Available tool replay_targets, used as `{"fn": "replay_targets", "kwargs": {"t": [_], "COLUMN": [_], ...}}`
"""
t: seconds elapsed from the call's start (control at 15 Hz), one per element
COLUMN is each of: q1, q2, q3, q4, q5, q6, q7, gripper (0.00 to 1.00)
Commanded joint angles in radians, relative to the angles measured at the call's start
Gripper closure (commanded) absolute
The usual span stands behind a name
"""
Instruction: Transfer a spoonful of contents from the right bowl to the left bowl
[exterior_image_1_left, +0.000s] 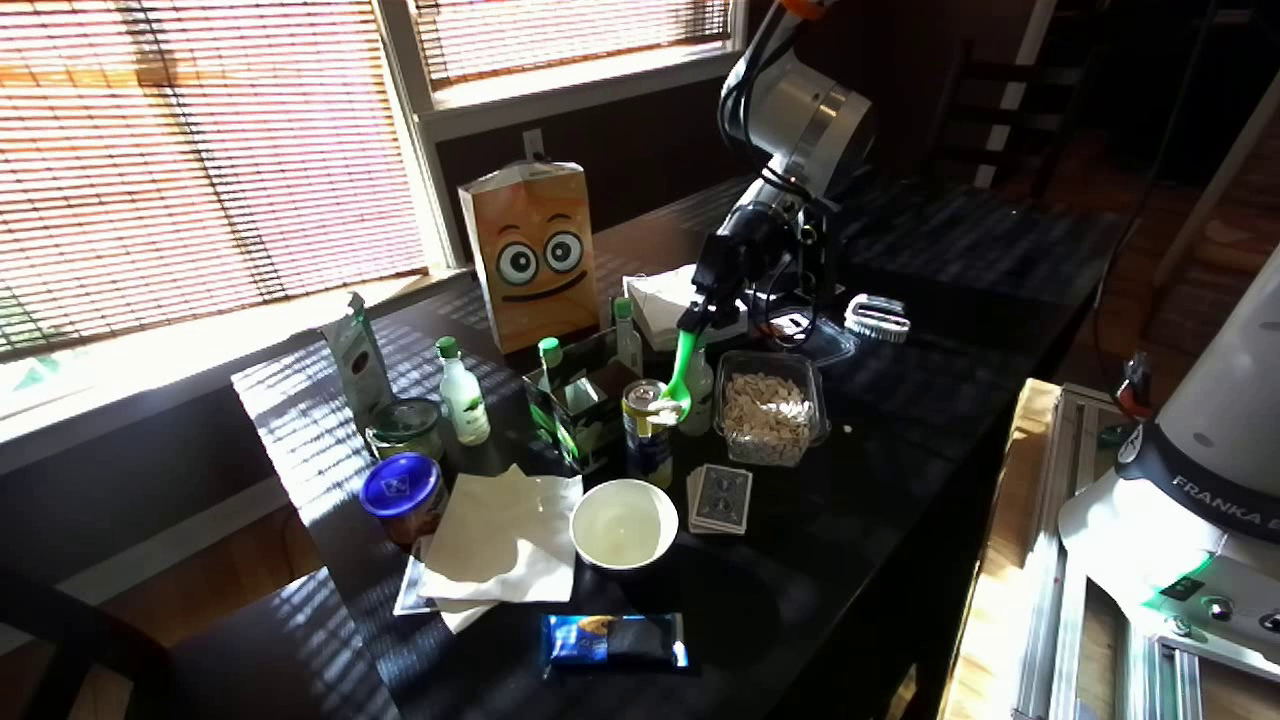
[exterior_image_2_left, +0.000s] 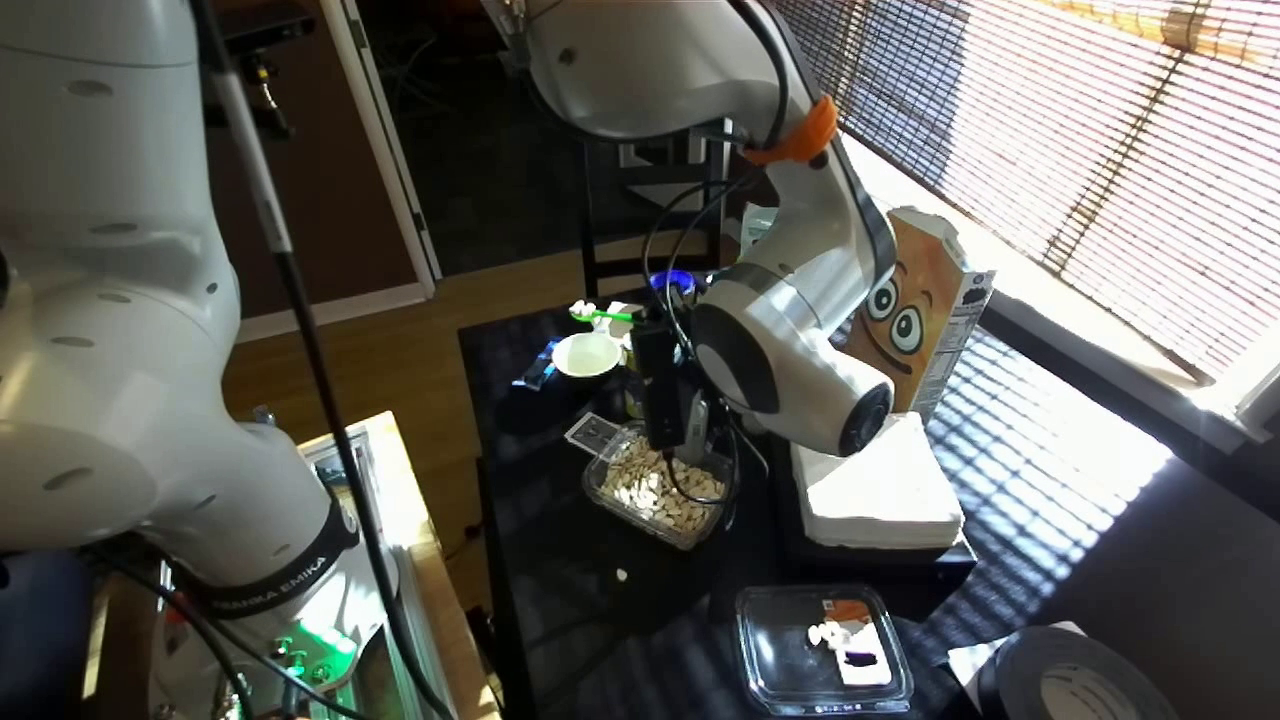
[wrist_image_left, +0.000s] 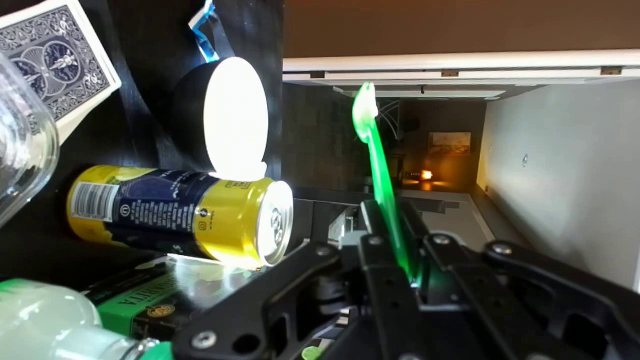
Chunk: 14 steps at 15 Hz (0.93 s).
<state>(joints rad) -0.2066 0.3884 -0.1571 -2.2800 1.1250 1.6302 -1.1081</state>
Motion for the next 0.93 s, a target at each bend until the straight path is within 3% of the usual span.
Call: {"fn": "replay_targets", "kwargs": {"t": [0.0, 0.47, 0.87], "q1": [0.035, 0.1, 0.137], "q2": [-0.066, -0.15, -0.176], "q3": [0.014, 0.041, 0.061], "q4": [-0.089, -0.2, -0.236], "q5": [0.083, 0.232, 0.266], "q6": [0.089, 0.276, 0.388], "q7": [0.003, -0.003, 0.008], "gripper": [0.97, 0.97, 0.97]}}
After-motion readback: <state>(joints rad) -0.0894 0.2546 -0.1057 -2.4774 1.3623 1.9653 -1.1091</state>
